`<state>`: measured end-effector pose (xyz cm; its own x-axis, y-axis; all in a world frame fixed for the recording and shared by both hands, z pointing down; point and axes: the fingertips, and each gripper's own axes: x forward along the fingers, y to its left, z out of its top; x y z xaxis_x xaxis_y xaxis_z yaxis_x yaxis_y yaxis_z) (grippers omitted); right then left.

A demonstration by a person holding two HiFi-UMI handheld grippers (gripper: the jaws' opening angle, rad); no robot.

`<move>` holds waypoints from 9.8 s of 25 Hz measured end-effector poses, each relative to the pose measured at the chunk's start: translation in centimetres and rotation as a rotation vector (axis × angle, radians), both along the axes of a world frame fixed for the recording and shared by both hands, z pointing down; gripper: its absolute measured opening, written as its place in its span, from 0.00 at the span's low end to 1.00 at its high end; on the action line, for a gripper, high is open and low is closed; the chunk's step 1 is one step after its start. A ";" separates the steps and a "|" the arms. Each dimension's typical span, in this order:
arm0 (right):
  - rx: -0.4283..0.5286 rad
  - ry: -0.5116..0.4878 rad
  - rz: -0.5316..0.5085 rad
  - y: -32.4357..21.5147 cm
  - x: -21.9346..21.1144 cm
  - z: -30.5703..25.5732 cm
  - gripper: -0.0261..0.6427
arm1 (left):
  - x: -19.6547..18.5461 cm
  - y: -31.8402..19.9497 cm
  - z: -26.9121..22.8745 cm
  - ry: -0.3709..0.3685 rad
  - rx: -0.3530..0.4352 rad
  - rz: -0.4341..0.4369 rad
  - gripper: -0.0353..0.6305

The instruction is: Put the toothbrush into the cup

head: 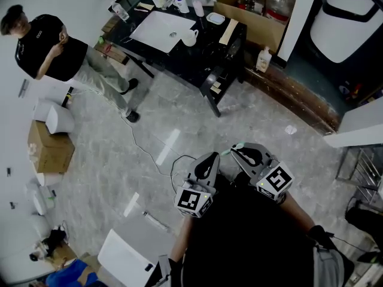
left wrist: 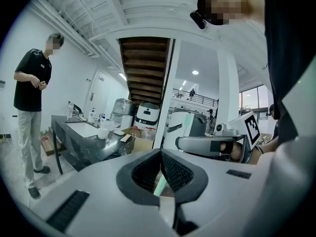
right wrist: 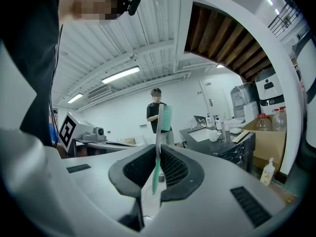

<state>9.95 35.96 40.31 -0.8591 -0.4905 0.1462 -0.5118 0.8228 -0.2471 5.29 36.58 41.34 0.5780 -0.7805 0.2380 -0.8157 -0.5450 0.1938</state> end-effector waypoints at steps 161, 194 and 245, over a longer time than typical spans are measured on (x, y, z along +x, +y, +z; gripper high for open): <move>-0.080 -0.012 0.018 -53.8 -13.4 2.6 0.10 | -14.0 -51.5 7.5 -0.068 -0.146 0.054 0.07; -0.281 -0.039 0.164 -61.3 -14.5 13.6 0.10 | -13.7 -51.4 11.2 -0.033 -0.237 0.046 0.07; -0.384 -0.114 0.234 -61.4 -11.3 14.8 0.15 | -12.7 -50.5 9.9 -0.034 -0.203 0.060 0.07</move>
